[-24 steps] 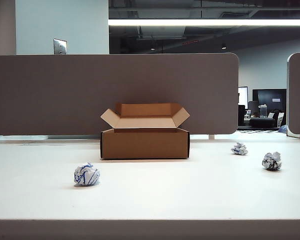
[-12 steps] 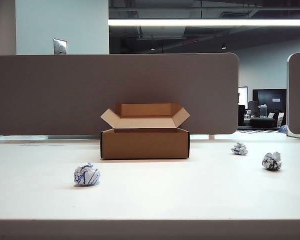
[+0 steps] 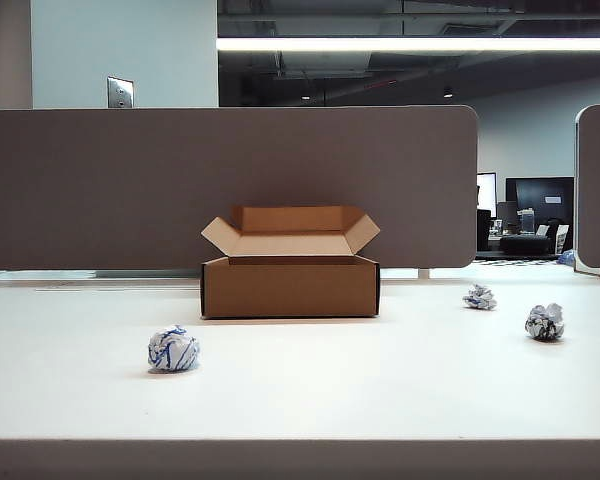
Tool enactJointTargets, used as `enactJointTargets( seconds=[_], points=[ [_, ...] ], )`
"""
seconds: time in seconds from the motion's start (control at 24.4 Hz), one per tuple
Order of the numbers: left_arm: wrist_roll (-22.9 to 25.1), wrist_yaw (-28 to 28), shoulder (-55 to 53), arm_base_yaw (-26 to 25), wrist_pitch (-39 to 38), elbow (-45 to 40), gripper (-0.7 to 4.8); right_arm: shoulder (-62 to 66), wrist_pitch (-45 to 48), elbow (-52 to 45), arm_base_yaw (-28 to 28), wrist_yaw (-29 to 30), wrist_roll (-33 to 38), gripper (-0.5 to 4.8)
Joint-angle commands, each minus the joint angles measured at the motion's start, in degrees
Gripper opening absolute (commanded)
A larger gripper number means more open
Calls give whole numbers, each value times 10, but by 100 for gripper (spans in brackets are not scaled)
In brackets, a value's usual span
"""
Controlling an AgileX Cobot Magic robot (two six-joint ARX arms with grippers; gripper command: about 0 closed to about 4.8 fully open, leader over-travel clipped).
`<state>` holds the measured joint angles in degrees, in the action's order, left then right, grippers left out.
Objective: Pick up all the paper balls on the table and put them in the paper box.
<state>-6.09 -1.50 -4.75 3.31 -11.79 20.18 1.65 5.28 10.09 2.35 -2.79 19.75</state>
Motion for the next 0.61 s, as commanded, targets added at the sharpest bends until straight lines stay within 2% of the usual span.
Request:
enactJointTargets(
  seconds=[0.04,0.12,0.25,0.41,0.49,0.61],
  points=[
    [-2,-17,-78,0,-14,80,-6,45,-59,84,0,2,-101,-9],
    [1,-48,-143,0,-15,132,-6,92,-67,134,0,1,-154,-9],
    [0,-97,-236,0,-14,198,-6,174,-70,200,0,0,-197,-9],
    [1,-178,-354,1,-15,275,-6,304,-71,275,0,8,-199,-9],
    [2,-226,-411,4,-26,307,-6,375,-82,309,-2,52,-196,-9],
    [4,-254,-461,22,-48,324,-5,446,-88,336,-20,64,-197,-9]
  ],
)
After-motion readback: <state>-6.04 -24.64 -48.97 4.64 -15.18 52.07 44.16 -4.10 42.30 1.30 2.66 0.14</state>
